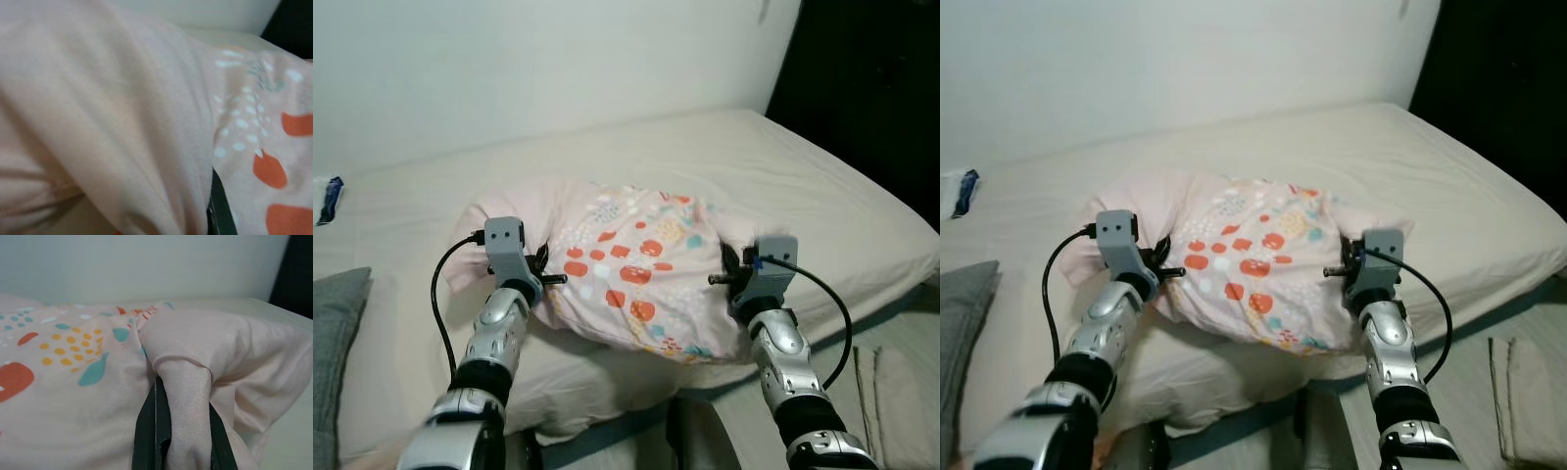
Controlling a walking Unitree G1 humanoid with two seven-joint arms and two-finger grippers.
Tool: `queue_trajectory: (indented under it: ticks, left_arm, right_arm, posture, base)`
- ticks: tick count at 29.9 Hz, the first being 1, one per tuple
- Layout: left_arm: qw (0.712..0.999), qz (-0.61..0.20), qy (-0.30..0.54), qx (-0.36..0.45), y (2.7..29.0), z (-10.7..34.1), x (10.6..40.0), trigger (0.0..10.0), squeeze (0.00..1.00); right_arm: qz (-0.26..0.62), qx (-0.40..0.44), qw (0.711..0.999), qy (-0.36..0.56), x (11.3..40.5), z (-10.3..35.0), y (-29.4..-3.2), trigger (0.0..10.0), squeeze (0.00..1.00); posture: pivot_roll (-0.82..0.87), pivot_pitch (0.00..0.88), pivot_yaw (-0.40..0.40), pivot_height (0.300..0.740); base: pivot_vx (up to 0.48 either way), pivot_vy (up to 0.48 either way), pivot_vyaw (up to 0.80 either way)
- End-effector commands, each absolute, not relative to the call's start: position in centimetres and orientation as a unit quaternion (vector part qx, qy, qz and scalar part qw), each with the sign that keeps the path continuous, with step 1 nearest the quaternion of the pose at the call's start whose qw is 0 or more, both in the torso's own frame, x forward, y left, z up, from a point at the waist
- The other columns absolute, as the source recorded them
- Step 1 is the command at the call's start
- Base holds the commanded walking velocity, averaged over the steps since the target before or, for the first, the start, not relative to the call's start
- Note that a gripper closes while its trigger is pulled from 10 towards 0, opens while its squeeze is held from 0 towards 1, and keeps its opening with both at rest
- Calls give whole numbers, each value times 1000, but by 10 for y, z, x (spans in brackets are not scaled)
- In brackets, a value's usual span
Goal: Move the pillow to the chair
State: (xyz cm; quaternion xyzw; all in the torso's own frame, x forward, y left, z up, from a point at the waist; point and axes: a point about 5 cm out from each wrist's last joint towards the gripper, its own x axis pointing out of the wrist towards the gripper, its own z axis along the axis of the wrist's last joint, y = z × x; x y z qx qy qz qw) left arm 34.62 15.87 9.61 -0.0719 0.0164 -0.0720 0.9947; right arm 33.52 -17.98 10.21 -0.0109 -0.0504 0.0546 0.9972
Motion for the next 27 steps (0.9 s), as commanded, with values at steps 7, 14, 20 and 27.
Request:
queue_trajectory:
  ticks: [7, 14, 20, 27]
  left_arm:
    - [997, -10, -79, -3, 163, 124, 338, 10000, 0]
    - [996, -2, -79, -41, 155, 127, 333, 10000, 0]
    - [999, -6, -47, -19, 154, 120, 329, 10000, 0]
    - [999, 1, -47, 6, 158, 120, 330, 10000, 0]
  right_arm:
    - [80, 29, 993, -80, 354, 128, -156, 7059, 0]
    - [77, 38, 996, -34, 360, 119, -153, 10000, 0]
    - [80, 9, 997, -16, 357, 109, -150, 10000, 0]
    - [80, -7, 997, -3, 357, 105, -150, 10000, 0]
  posture:
    - [5, 0, -99, 581]
    - [23, 0, -117, 581]
    - [31, 0, -118, 581]
    - [22, 0, -107, 581]
  base:
    - [0, 0, 0]
    - [0, 0, 0]
    - [0, 0, 0]
    - [0, 0, 0]
